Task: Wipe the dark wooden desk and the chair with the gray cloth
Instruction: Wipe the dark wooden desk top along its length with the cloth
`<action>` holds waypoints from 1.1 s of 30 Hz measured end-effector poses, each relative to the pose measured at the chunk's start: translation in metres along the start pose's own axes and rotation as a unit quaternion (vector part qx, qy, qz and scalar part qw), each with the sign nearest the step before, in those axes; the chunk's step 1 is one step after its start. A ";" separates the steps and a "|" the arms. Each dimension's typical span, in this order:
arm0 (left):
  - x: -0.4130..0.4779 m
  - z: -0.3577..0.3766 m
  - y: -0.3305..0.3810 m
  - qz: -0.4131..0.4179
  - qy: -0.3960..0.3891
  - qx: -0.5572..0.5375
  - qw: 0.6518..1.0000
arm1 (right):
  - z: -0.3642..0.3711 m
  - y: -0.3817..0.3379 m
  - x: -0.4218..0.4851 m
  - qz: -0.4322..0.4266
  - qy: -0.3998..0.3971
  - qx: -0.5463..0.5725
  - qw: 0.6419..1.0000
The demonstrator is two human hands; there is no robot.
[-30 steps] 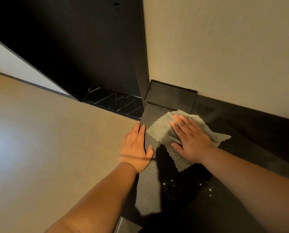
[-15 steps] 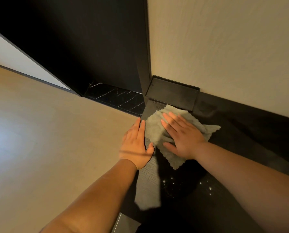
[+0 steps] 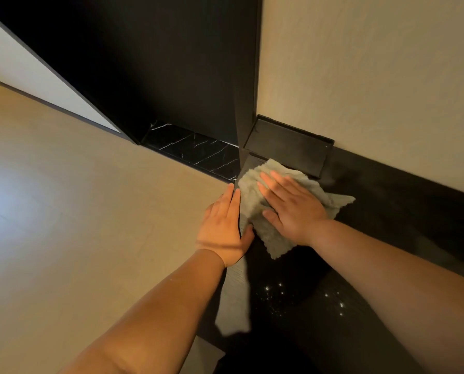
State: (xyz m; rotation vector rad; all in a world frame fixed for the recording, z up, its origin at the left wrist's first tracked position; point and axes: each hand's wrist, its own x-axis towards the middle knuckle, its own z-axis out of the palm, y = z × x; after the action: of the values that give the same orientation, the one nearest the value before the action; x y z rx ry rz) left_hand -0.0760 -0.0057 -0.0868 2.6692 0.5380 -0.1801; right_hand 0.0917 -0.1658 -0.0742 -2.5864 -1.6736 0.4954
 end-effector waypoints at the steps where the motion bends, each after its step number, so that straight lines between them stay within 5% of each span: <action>1: 0.000 0.000 0.000 0.000 0.001 0.008 1.000 | 0.003 0.000 -0.009 0.003 -0.007 -0.003 1.000; 10: 0.002 0.000 0.001 0.017 0.008 -0.005 1.000 | -0.016 -0.002 0.049 -0.025 0.002 0.029 0.999; 15: -0.002 -0.001 0.003 0.004 0.007 -0.014 1.000 | -0.006 -0.005 0.006 -0.050 -0.026 0.004 0.998; 19: 0.000 -0.005 0.004 0.004 0.019 -0.024 1.000 | -0.001 -0.001 -0.012 -0.036 -0.067 -0.007 0.997; 26: -0.002 -0.003 0.004 0.014 0.028 -0.028 0.999 | -0.022 -0.016 0.053 0.001 -0.028 0.024 0.999; 33: -0.014 -0.007 0.005 0.008 0.004 -0.016 1.000 | -0.005 -0.026 -0.013 -0.014 -0.021 0.045 0.999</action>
State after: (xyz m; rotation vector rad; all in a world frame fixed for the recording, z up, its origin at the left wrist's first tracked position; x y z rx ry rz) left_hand -0.0866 -0.0117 -0.0758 2.6425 0.5190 -0.1538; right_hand 0.0652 -0.1660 -0.0611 -2.5035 -1.6558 0.6136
